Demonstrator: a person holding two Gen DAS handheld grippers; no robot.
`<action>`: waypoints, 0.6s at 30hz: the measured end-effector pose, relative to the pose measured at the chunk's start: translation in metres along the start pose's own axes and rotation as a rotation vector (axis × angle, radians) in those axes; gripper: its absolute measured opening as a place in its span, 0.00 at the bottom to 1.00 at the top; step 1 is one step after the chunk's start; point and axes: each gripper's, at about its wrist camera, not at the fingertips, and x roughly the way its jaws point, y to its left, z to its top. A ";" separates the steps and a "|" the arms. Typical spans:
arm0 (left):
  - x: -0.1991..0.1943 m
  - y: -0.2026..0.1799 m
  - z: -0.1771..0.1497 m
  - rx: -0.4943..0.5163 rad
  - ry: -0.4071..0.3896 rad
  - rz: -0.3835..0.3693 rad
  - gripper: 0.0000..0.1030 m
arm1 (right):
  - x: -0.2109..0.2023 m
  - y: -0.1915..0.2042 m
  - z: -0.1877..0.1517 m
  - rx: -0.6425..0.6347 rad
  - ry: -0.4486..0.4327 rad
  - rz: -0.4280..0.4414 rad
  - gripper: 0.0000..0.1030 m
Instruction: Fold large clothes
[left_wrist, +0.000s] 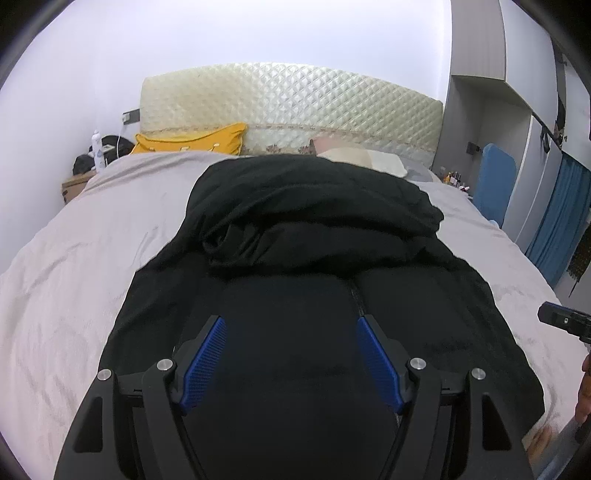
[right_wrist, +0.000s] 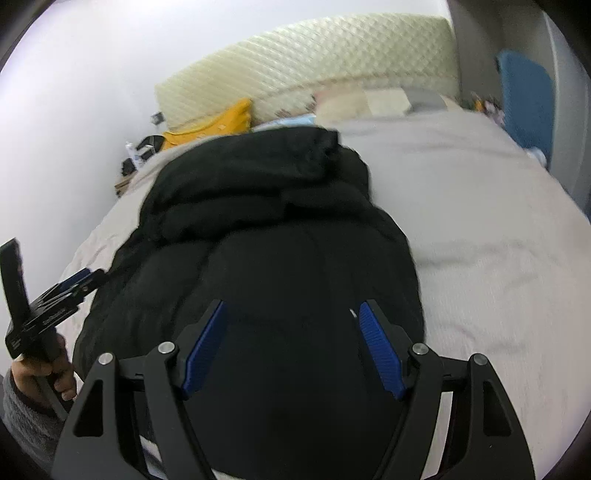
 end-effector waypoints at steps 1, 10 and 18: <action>-0.001 0.000 -0.003 0.001 0.011 0.005 0.71 | 0.001 -0.005 -0.002 0.014 0.015 -0.019 0.72; -0.010 0.002 -0.018 -0.004 0.077 0.027 0.71 | 0.029 -0.060 -0.013 0.228 0.159 -0.146 0.90; 0.011 0.004 -0.023 -0.013 0.148 0.017 0.71 | 0.068 -0.123 -0.057 0.632 0.363 -0.149 0.99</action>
